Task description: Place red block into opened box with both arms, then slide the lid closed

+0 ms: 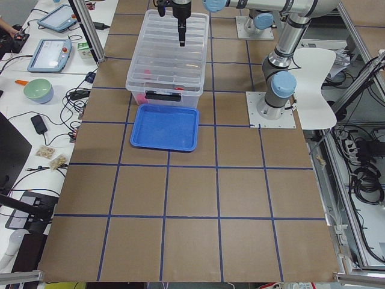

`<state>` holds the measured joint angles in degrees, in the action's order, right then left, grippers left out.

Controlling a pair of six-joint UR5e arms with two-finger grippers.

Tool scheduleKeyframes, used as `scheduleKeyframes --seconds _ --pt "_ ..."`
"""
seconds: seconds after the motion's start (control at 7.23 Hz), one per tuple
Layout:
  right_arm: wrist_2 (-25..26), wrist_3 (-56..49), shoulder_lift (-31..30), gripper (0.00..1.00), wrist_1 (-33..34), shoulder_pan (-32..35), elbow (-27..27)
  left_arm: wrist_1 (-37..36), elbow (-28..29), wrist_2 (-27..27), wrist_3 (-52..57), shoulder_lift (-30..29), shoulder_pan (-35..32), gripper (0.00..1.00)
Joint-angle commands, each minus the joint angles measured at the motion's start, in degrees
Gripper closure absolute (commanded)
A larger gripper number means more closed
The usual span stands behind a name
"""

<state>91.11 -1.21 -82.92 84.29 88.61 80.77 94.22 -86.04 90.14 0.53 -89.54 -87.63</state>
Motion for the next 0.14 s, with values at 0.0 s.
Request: scheduleKeyframes --seconds 0.0 --pt "0.12 -0.11 0.04 0.00 0.00 -0.10 0.00 0.00 0.00 0.03 0.00 0.07 -0.09 0.00"
